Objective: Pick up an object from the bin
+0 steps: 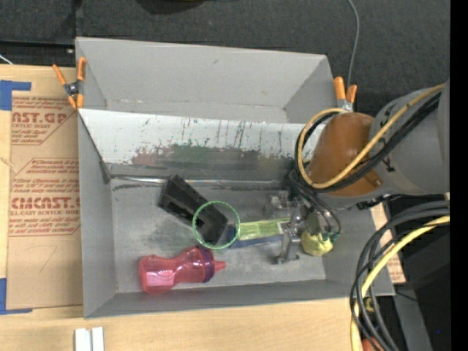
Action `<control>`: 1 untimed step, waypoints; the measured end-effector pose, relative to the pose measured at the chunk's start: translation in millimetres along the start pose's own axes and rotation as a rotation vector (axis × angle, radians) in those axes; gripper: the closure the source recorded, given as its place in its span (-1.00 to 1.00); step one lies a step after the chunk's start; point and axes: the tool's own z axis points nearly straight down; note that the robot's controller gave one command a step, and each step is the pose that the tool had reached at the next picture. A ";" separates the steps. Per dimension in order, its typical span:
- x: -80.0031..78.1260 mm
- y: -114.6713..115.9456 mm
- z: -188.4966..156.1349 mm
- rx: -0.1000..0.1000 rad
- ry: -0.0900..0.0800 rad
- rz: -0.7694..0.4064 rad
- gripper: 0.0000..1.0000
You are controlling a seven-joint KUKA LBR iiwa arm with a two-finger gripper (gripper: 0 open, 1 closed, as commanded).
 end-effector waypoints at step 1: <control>0.0 -3.7 0.7 -0.002 -0.003 -0.080 -1.00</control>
Offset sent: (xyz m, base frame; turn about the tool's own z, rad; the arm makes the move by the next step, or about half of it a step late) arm 0.0176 0.0048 0.0150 -0.2190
